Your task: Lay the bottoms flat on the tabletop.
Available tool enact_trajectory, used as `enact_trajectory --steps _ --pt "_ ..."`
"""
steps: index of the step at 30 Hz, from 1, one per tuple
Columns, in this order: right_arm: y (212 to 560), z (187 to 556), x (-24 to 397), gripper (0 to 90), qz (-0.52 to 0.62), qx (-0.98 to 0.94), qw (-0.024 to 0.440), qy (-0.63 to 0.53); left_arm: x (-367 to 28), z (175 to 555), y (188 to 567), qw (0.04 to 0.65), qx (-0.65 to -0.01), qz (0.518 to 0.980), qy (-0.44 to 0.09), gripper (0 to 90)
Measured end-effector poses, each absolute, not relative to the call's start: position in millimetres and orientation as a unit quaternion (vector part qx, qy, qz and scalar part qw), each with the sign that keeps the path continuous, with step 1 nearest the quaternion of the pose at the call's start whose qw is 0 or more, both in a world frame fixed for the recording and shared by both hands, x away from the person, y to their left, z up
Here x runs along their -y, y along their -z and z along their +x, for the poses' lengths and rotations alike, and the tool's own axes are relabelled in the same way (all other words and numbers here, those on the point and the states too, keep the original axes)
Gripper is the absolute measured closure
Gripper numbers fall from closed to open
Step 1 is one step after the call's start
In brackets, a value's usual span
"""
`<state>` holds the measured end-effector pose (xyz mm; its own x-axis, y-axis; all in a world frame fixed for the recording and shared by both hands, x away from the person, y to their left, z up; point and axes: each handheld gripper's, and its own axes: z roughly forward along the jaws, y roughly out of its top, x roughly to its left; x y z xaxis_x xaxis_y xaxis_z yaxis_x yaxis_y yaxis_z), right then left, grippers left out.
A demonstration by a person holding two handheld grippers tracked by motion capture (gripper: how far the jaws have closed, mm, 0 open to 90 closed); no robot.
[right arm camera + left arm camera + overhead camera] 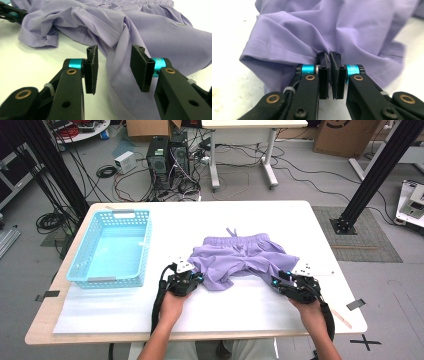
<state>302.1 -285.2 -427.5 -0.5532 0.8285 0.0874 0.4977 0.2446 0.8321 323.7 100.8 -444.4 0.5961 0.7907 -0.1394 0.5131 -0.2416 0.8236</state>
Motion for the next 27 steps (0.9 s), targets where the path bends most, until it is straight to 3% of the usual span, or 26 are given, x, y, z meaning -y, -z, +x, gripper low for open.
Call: enact_trajectory --steps 11,17,18,23,27 --pt "424 301 280 59.2 0.431 -0.765 0.190 -0.439 -149 281 432 0.483 -0.398 0.766 -0.150 85.7" --pt "425 300 281 59.2 0.430 -0.769 0.194 -0.432 -171 269 423 0.533 -0.398 0.733 -0.144 85.5" --pt "426 299 282 59.2 0.431 -0.769 0.194 -0.431 -175 268 420 0.548 -0.395 0.723 -0.145 84.0" --pt "428 303 292 57.1 0.451 -0.765 0.202 -0.412 -178 275 417 0.555 -0.418 0.702 -0.159 55.5" --pt "426 314 298 51.8 0.469 -0.755 0.203 -0.410 -170 296 420 0.537 -0.430 0.706 -0.169 46.8"
